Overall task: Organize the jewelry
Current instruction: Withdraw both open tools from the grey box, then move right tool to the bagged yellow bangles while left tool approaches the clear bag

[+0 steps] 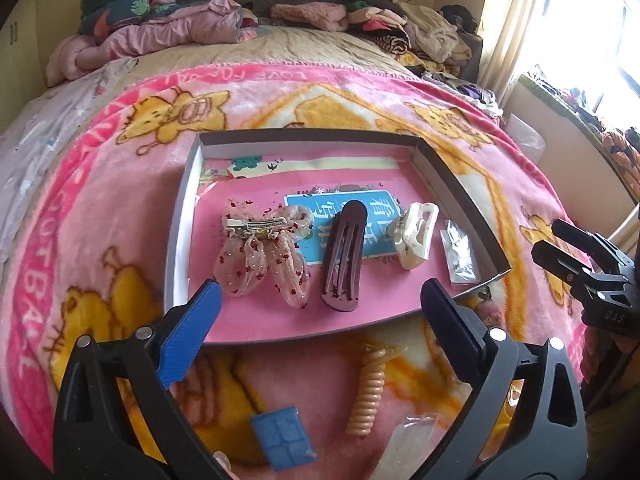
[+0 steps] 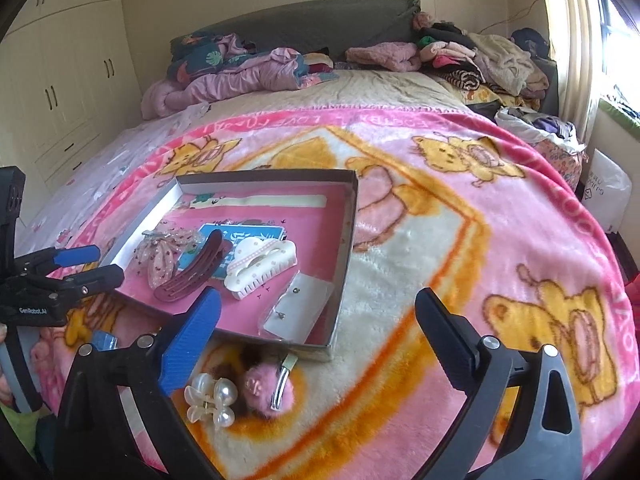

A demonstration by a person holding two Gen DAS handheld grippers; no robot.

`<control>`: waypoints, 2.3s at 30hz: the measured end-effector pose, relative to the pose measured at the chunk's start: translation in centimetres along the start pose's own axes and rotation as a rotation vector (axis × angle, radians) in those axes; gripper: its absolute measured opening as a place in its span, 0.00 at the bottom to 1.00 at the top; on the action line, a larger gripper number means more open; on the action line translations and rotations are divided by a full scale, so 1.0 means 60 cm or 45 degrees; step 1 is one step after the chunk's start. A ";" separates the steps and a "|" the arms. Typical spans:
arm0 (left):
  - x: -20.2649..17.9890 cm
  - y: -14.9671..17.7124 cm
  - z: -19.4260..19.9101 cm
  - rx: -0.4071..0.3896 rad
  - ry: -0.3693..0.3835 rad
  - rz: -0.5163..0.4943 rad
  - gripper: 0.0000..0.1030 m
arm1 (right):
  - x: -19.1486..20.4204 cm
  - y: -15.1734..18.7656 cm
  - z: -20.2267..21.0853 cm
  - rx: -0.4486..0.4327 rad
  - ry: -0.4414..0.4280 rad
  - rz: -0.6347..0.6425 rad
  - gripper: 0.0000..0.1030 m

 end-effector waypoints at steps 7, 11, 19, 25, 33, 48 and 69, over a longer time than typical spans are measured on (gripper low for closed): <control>-0.005 0.008 0.035 -0.031 0.000 0.030 0.89 | 0.003 0.001 0.033 -0.037 0.001 0.032 0.93; -0.009 0.021 0.054 -0.040 -0.014 0.033 0.89 | 0.006 0.004 0.053 -0.052 -0.009 0.051 0.93; -0.016 0.043 0.090 -0.070 -0.024 0.052 0.89 | 0.010 0.014 0.090 -0.075 -0.025 0.074 0.93; -0.013 0.060 0.111 -0.083 -0.026 0.072 0.89 | 0.018 0.024 0.108 -0.078 -0.039 0.095 0.93; -0.014 0.084 0.127 -0.086 -0.026 0.081 0.89 | 0.030 0.050 0.116 -0.050 -0.059 0.129 0.93; -0.045 0.135 0.107 -0.011 -0.032 0.008 0.89 | 0.057 0.120 0.119 0.046 -0.153 0.204 0.93; -0.096 0.203 0.039 0.156 -0.032 -0.109 0.89 | 0.074 0.242 0.100 0.201 -0.234 0.324 0.93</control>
Point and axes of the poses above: each gripper's, at about its wrist camera, not at the fingertips, and z roughly against the way its jaws point, x to its left, y to its underside, the point moved 7 cm from there along -z, roughly the way its jaws point, and after that the axes turned 6 degrees about -z, right-handed, at the moved point
